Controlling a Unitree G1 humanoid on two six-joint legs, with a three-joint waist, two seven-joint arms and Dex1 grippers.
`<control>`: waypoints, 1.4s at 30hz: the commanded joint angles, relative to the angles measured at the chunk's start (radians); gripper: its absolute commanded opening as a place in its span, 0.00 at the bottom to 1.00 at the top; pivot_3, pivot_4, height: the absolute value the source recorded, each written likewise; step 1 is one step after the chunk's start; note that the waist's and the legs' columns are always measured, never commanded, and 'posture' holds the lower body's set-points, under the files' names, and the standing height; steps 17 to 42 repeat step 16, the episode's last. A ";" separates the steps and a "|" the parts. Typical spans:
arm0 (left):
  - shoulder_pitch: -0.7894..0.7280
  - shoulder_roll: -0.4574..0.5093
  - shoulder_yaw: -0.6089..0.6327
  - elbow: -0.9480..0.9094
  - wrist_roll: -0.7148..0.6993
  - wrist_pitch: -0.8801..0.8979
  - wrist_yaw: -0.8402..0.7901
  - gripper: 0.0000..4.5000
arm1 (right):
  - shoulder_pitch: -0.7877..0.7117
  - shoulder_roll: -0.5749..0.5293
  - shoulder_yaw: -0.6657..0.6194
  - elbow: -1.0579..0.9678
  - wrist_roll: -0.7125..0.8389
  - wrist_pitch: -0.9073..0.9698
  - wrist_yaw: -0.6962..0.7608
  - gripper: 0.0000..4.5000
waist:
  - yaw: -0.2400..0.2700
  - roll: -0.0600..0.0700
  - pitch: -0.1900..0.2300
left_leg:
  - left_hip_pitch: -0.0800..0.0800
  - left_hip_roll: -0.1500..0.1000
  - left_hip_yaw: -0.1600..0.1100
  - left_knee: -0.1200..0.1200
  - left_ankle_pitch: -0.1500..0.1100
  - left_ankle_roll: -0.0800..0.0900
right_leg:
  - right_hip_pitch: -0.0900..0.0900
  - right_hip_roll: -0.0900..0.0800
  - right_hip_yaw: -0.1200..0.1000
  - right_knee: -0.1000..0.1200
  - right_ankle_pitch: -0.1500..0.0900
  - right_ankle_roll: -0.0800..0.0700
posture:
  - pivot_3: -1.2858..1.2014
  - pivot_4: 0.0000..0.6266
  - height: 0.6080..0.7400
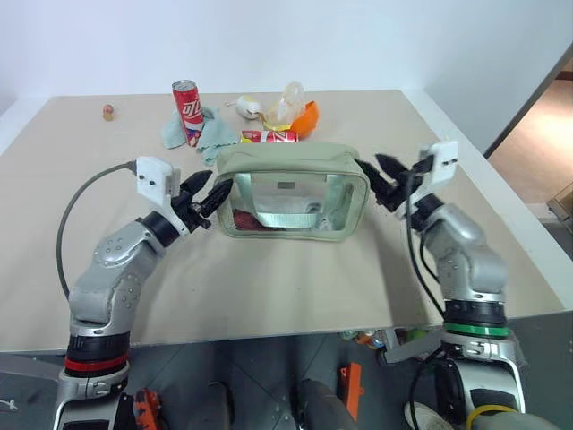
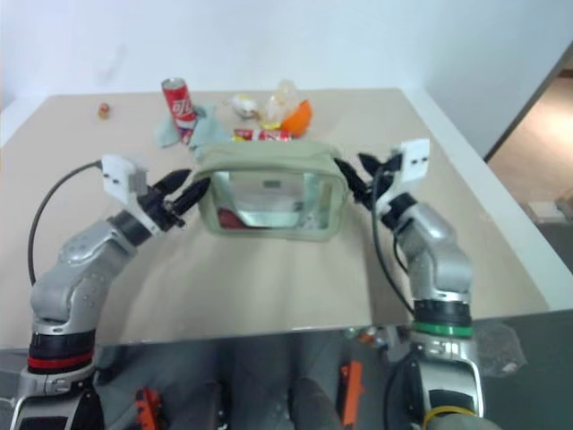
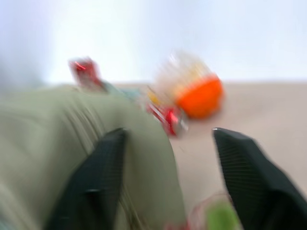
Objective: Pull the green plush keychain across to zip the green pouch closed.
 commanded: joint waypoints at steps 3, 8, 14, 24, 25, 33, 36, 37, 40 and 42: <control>-0.035 0.090 0.061 -0.016 -0.063 0.018 -0.077 0.99 | 0.057 -0.099 -0.058 -0.126 0.094 0.054 0.077 1.00 | 0.001 0.000 0.000 | 0.000 0.000 0.000 0.000 0.000 0.000 | 0.000 0.000 0.000 0.000 0.000 0.000 | 0.52 0.24 1.00; -0.013 0.162 0.132 -0.052 -0.147 0.067 -0.112 0.99 | 0.107 -0.173 -0.106 -0.227 0.183 0.132 0.100 1.00 | 0.001 0.000 0.000 | 0.000 0.000 0.000 0.000 0.000 0.000 | 0.000 0.000 0.000 0.000 0.000 0.000 | 0.52 0.24 1.00; 0.183 0.266 0.130 -0.167 -0.043 0.054 -0.097 0.99 | 0.293 -0.295 -0.119 -0.429 0.230 0.179 0.182 1.00 | 0.001 0.000 0.000 | 0.001 0.000 0.000 -0.002 -0.002 0.000 | 0.000 -0.001 0.000 0.000 -0.004 -0.001 | 0.52 0.24 1.00; 0.248 0.271 0.120 -0.198 -0.023 0.039 -0.101 0.99 | 0.353 -0.301 -0.103 -0.473 0.219 0.162 0.190 1.00 | 0.001 0.000 0.000 | 0.001 0.000 0.000 -0.002 -0.002 0.000 | 0.000 -0.001 0.000 0.000 -0.005 -0.002 | 0.52 0.24 1.00; 0.248 0.271 0.120 -0.198 -0.023 0.039 -0.101 0.99 | 0.353 -0.301 -0.103 -0.473 0.219 0.162 0.190 1.00 | 0.001 0.000 0.000 | 0.001 0.000 0.000 -0.002 -0.002 0.000 | 0.000 -0.001 0.000 0.000 -0.005 -0.002 | 0.52 0.24 1.00; 0.248 0.271 0.120 -0.198 -0.023 0.039 -0.101 0.99 | 0.353 -0.301 -0.103 -0.473 0.219 0.162 0.190 1.00 | 0.001 0.000 0.000 | 0.001 0.000 0.000 -0.002 -0.002 0.000 | 0.000 -0.001 0.000 0.000 -0.005 -0.002 | 0.52 0.24 1.00; 0.248 0.271 0.120 -0.198 -0.023 0.039 -0.101 0.99 | 0.353 -0.301 -0.103 -0.473 0.219 0.162 0.190 1.00 | 0.001 0.000 0.000 | 0.001 0.000 0.000 -0.002 -0.002 0.000 | 0.000 -0.001 0.000 0.000 -0.005 -0.002 | 0.52 0.24 1.00; 0.248 0.271 0.120 -0.198 -0.023 0.039 -0.101 0.99 | 0.353 -0.301 -0.103 -0.473 0.219 0.162 0.190 1.00 | 0.001 0.000 0.000 | 0.001 0.000 0.000 -0.002 -0.002 0.000 | 0.000 -0.001 0.000 0.000 -0.005 -0.002 | 0.52 0.24 1.00; 0.248 0.271 0.120 -0.198 -0.023 0.039 -0.101 0.99 | 0.353 -0.301 -0.103 -0.473 0.219 0.162 0.190 1.00 | 0.001 0.000 0.000 | 0.001 0.000 0.000 -0.002 -0.002 0.000 | 0.000 -0.001 0.000 0.000 -0.005 -0.002 | 0.52 0.24 1.00; 0.248 0.271 0.120 -0.198 -0.023 0.039 -0.101 0.99 | 0.353 -0.301 -0.103 -0.473 0.219 0.162 0.190 1.00 | 0.001 0.000 0.000 | 0.001 0.000 0.000 -0.002 -0.002 0.000 | 0.000 -0.001 0.000 0.000 -0.005 -0.002 | 0.52 0.24 1.00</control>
